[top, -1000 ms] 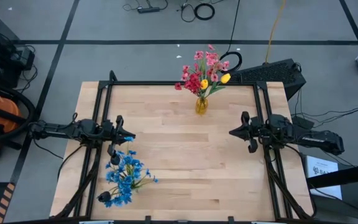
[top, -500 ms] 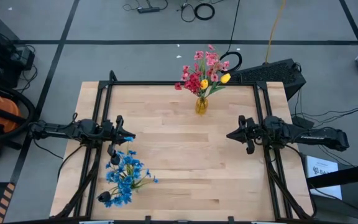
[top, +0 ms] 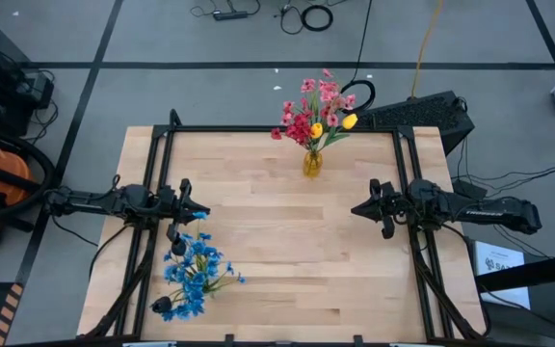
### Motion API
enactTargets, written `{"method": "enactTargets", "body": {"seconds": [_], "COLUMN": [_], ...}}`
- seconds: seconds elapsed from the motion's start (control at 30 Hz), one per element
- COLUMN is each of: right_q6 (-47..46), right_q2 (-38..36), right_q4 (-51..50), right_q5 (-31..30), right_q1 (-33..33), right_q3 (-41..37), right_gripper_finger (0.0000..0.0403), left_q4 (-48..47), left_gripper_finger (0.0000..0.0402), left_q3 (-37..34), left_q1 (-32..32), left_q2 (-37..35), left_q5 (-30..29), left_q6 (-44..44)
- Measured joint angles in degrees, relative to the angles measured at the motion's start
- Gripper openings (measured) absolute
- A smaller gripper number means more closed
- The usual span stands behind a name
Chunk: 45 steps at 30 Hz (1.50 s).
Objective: Sort flowers into vase by color
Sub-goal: Return to Home Position
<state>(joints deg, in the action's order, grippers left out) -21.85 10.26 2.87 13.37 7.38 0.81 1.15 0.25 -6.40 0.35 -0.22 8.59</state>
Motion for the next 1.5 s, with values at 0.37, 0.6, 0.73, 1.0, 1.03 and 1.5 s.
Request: {"method": "enactTargets", "body": {"seconds": [0.37,0.6,0.73,1.0,1.03,1.5], "right_q6": [0.0,0.0,0.0,0.0,0.0,0.0], "right_q2": [-2.8,-6.1,-6.8,-9.2,-9.2,-9.1], "right_q4": [0.0,0.0,0.0,0.0,0.0,0.0], "right_q5": [-0.1,-0.1,-0.1,0.0,0.0,0.0], "right_q1": [-1.2,-1.2,-1.2,-1.1,-1.1,-1.1], "right_q3": [0.0,0.0,0.0,0.0,0.0,0.0], "right_gripper_finger": [0.0000,0.0000,0.0000,0.0000,0.0000,0.0000], "left_q4": [0.0,0.0,0.0,0.0,0.0,0.0], "left_gripper_finger": [0.0036,0.0036,0.0036,0.0036,0.0036,0.0036], "left_q3": [0.0,0.0,0.0,0.0,0.0,0.0], "left_q1": [0.0,0.0,0.0,0.0,0.0,0.0], "left_q2": [0.0,0.0,0.0,0.0,0.0,0.0], "left_q5": [0.0,0.0,0.0,0.0,0.0,0.0], "left_q6": [0.0,0.0,0.0,0.0,0.0,0.0]}}
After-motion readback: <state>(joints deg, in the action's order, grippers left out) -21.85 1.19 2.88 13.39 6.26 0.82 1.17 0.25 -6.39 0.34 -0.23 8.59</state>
